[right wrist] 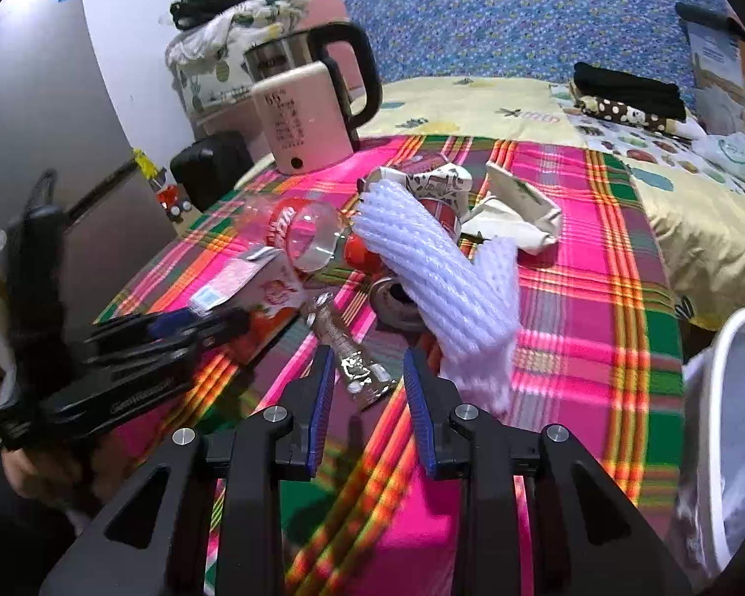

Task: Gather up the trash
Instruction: 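Grasp the pink milk carton with the left tool while the right tool grasps the red can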

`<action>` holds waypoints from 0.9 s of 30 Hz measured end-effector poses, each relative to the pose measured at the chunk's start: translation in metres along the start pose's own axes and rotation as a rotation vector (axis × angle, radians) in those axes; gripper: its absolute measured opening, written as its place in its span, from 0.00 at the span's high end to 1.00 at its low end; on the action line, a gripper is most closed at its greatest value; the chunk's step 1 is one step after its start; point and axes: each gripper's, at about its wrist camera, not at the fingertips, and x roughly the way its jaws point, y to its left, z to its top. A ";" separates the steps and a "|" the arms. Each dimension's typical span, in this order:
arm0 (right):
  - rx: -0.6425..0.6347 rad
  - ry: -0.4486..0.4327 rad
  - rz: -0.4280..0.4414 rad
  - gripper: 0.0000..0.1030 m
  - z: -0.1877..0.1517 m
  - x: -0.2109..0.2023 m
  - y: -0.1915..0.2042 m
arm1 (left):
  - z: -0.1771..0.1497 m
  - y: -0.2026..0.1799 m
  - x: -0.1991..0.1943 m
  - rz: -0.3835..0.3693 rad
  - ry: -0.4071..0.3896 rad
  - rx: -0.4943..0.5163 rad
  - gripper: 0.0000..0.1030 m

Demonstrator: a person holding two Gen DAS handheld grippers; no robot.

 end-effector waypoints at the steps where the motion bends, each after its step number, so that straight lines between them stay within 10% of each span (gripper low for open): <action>1: 0.003 0.001 -0.014 0.71 0.003 0.005 -0.003 | -0.001 0.001 0.001 -0.003 0.002 -0.003 0.66; 18: 0.070 -0.034 -0.064 0.63 0.020 0.019 -0.013 | 0.002 0.009 0.003 -0.042 -0.008 0.001 0.65; 21: 0.071 -0.019 -0.075 0.37 0.022 0.026 -0.012 | 0.002 0.009 0.005 -0.044 -0.008 0.003 0.65; 27: 0.061 -0.005 -0.092 0.34 0.025 0.034 -0.010 | 0.002 0.010 0.009 -0.049 0.007 0.001 0.64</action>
